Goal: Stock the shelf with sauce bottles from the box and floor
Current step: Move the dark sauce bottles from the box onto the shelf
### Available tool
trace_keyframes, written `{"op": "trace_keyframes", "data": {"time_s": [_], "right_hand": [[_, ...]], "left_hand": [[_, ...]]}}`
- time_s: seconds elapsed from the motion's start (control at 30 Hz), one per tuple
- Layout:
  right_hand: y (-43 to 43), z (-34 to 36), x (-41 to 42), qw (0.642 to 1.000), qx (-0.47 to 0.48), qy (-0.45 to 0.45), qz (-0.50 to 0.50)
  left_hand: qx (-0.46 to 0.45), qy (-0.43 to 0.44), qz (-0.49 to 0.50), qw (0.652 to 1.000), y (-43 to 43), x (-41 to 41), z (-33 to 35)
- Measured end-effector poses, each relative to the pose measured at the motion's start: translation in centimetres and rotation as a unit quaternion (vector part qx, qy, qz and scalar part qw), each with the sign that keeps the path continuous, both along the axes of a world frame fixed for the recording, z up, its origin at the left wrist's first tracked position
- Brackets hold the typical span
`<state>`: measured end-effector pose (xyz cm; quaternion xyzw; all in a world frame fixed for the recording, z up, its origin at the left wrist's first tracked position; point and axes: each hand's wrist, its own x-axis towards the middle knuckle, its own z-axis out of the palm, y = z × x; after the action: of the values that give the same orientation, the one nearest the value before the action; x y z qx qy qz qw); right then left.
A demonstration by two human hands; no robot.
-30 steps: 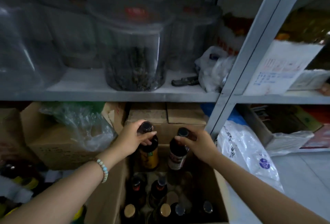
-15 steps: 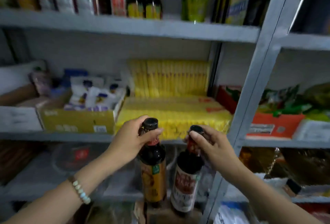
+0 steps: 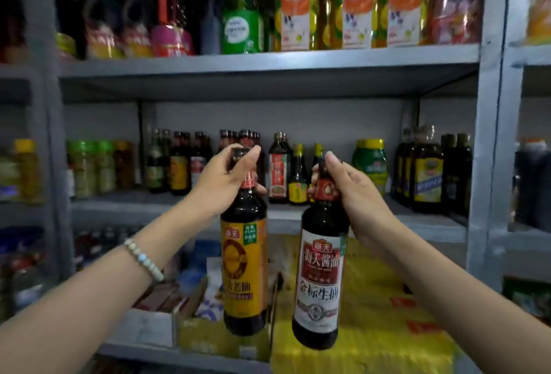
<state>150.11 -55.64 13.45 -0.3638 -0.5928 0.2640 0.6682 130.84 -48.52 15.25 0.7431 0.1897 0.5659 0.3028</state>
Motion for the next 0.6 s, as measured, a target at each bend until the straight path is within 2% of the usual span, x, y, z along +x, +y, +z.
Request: {"op": "trace_keyframes", "data": {"time_s": [0.13,0.2,0.27,0.37,0.6], "right_hand": [[2.2,2.8,-2.0,0.999,-0.002,0.001,0.053],[3.6,3.7,-2.7,0.997,-0.005,-0.008,0.078],[5.1,4.5,-3.5,0.995,-0.005,-0.024,0.098],[7.9,5.6,-4.7,0.993,-0.007,-0.04,0.114],[15.9,8.5,-8.9,0.989,0.006,-0.02,0.145]], "left_hand": [[0.032,0.019,0.087,0.995,0.5,-2.3,2.5],[0.015,0.027,0.123,0.992,1.4,-3.4,3.0],[-0.013,0.0,0.112,0.994,2.5,-4.6,3.2],[-0.002,-0.009,0.148,0.989,4.6,-6.1,3.7],[-0.004,-0.031,0.158,0.987,12.2,-10.5,5.6]]}}
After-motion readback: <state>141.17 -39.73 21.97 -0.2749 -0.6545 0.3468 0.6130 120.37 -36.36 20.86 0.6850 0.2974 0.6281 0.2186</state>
